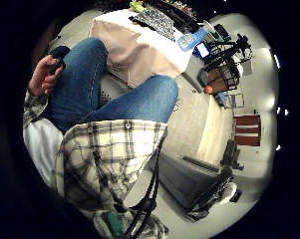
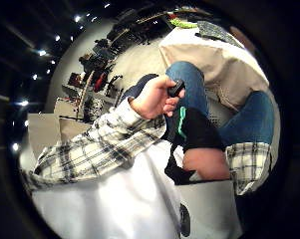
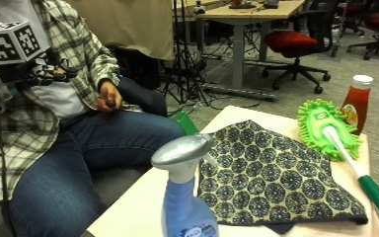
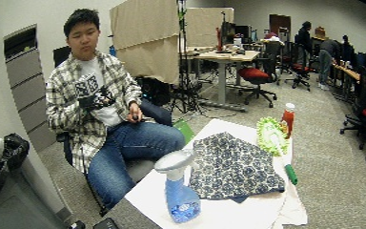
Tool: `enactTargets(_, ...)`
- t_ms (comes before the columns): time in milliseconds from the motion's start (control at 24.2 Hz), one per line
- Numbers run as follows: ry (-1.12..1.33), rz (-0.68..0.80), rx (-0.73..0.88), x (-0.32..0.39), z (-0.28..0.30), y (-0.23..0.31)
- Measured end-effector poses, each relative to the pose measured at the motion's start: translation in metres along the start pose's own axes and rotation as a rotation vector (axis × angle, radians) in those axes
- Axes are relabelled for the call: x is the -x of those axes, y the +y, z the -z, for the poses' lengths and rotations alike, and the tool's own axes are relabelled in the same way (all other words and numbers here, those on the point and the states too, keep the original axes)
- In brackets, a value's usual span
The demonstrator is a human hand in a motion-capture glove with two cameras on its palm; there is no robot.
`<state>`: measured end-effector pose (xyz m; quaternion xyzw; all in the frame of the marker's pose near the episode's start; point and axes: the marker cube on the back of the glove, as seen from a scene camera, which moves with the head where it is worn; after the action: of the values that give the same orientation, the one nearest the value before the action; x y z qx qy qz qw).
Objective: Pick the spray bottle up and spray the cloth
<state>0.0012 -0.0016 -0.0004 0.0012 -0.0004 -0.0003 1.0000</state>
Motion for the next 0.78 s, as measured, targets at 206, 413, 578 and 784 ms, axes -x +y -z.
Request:
enactTargets(206, -0.002, -0.002, 0.000, -0.002, 0.000, -0.003)
enactTargets(413, 0.002, -0.009, 0.010, -0.003, -0.001, -0.004)
enactTargets(578, 0.005, -0.025, 0.011, -0.009, 0.000, -0.008)
enactTargets(784, 0.007, -0.070, -0.017, -0.029, 0.007, -0.020)
